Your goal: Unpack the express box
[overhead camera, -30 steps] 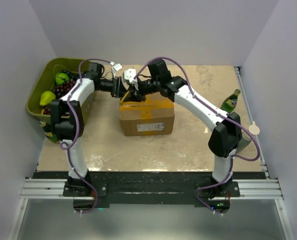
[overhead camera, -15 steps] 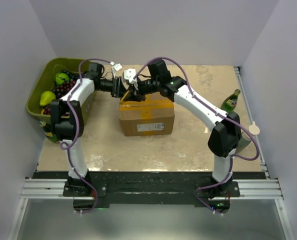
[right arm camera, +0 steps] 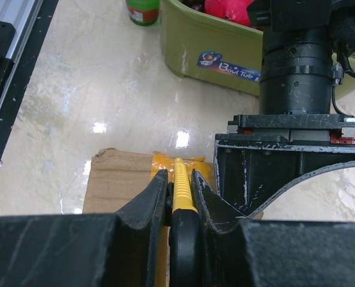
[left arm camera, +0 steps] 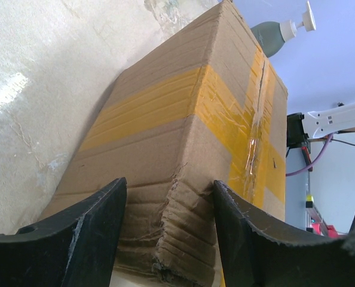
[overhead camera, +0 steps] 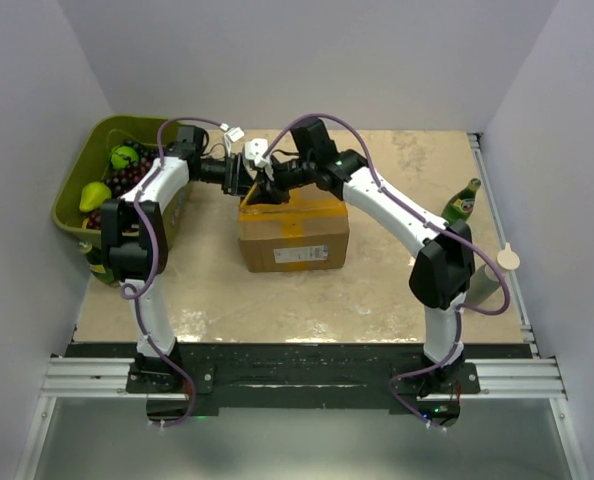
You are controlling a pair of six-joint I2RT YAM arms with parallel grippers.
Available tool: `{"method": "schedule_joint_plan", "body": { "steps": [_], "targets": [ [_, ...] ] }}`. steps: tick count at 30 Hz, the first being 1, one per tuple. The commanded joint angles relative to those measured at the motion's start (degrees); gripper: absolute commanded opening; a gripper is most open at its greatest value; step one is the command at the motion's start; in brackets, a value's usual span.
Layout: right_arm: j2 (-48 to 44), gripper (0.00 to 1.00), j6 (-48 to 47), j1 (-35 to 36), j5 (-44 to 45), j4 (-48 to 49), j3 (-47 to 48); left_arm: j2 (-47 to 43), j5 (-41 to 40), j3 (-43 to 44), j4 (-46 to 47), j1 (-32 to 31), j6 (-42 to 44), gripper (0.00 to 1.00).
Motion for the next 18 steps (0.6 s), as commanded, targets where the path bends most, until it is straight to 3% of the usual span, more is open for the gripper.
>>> {"method": "schedule_joint_plan", "body": {
  "steps": [1, 6, 18],
  "targets": [
    [-0.29, 0.00, -1.71, 0.04, 1.91, -4.83, 3.62, 1.18, -5.75, -1.49, -1.10, -0.21, 0.80, 0.62],
    [2.16, 0.00, -3.47, -1.01, 1.83, -15.55, 9.24, 1.71, -5.75, -1.05, -1.10, -0.21, 1.06, 0.62],
    [2.43, 0.00, -2.33, -4.53, 2.62, -15.47, 9.33, 2.06, -5.93, -0.70, -0.93, -0.21, 0.97, 0.62]
  ]
}}
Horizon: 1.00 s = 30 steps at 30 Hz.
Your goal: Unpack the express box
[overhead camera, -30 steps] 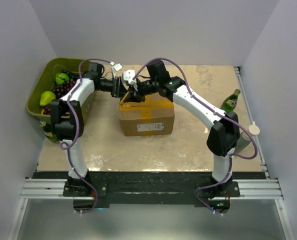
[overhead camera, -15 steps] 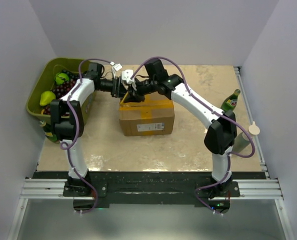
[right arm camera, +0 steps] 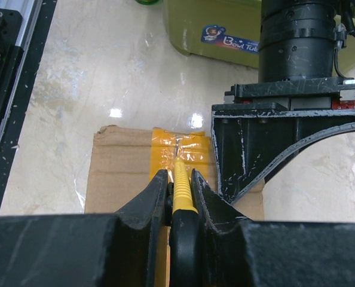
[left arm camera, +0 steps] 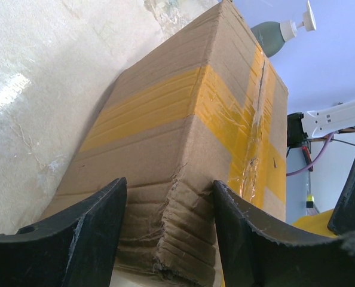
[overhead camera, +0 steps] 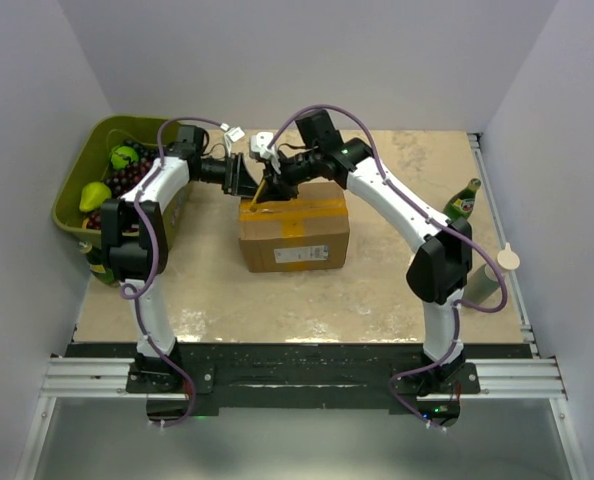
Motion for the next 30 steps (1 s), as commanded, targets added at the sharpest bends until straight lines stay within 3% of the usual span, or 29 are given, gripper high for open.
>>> {"method": "schedule_joint_plan", "body": {
  "steps": [1, 30],
  "targets": [
    [-0.13, 0.00, -0.34, -1.80, 2.68, -3.53, 1.96, 2.06, -5.97, -0.61, -1.12, -0.17, 0.87, 0.62],
    [-0.74, 0.00, 2.30, -6.45, 3.57, -7.49, 0.99, 2.77, -6.41, -0.43, -1.21, -0.17, 1.48, 0.62]
  ]
}}
